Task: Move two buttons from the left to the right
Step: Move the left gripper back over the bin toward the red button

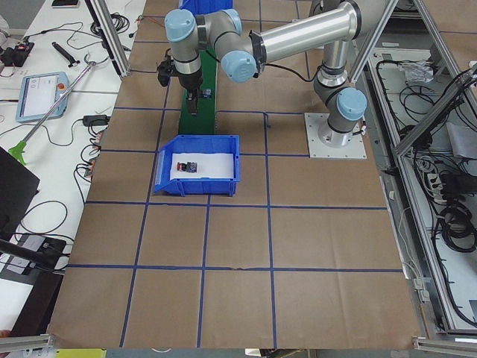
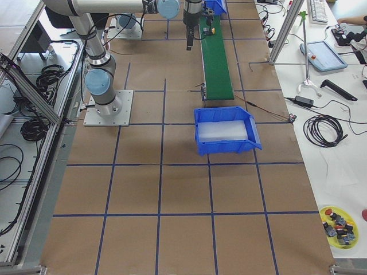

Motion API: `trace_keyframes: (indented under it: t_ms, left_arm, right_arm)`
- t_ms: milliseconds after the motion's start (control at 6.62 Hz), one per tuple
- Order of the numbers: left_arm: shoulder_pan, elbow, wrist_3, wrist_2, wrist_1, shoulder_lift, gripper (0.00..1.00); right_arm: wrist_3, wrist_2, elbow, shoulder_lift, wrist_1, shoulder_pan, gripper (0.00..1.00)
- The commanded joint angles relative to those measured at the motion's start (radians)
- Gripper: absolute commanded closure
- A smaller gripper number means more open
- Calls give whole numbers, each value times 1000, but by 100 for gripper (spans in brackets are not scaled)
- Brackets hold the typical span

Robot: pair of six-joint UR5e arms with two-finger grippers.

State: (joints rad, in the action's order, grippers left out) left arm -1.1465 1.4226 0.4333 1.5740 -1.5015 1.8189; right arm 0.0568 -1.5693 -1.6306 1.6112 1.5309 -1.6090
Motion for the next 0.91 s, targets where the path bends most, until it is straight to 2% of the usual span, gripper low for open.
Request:
trace_keyframes:
  t_ms: [0, 756]
  left_arm:
    - [79, 1, 59, -2, 45, 34, 1]
    - [85, 41, 91, -3, 214, 134, 1]
  right_arm:
    - [0, 0, 0, -1, -2, 0, 0]
    - [0, 0, 0, -1, 0, 0, 0]
